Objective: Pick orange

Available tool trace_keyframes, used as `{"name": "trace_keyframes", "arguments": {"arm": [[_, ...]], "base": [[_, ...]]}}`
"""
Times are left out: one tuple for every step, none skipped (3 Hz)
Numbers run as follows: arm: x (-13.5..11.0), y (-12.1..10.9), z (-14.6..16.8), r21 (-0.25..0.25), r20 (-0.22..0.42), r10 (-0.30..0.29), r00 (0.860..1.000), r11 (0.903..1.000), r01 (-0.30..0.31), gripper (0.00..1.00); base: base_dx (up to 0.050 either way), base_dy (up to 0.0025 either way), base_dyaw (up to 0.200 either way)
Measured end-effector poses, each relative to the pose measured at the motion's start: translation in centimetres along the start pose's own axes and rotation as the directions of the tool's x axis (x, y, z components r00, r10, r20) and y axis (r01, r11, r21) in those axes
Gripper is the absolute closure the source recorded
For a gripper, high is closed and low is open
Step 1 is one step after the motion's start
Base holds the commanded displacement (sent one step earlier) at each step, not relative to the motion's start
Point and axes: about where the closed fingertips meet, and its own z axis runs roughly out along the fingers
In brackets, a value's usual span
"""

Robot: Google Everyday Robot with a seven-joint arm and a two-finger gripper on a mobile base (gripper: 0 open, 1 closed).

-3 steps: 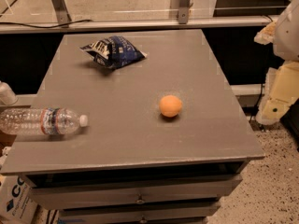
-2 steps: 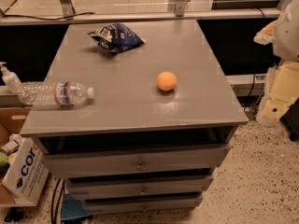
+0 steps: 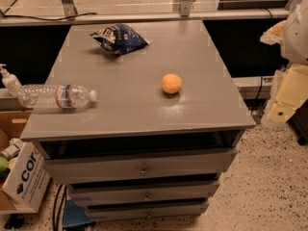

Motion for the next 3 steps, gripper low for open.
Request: {"name": "trace_keyframes", "arguments": {"arm": [[-2.1,-0.4,2.4,0.001,0.095,-0.027,0.995,0.9996,0.027,0.0],[-6.0,-0.9,5.8,-0.006,0.206,-0.064,0.976,0.9978,0.067,0.0],[-9.9,-1.8,9.7,-0.026,0.292,-0.073,0.954,0.9961,0.085,0.0]], "base": [[0.0,0.0,0.0],[0.0,0.0,0.0],[0.0,0.0,0.0]]}}
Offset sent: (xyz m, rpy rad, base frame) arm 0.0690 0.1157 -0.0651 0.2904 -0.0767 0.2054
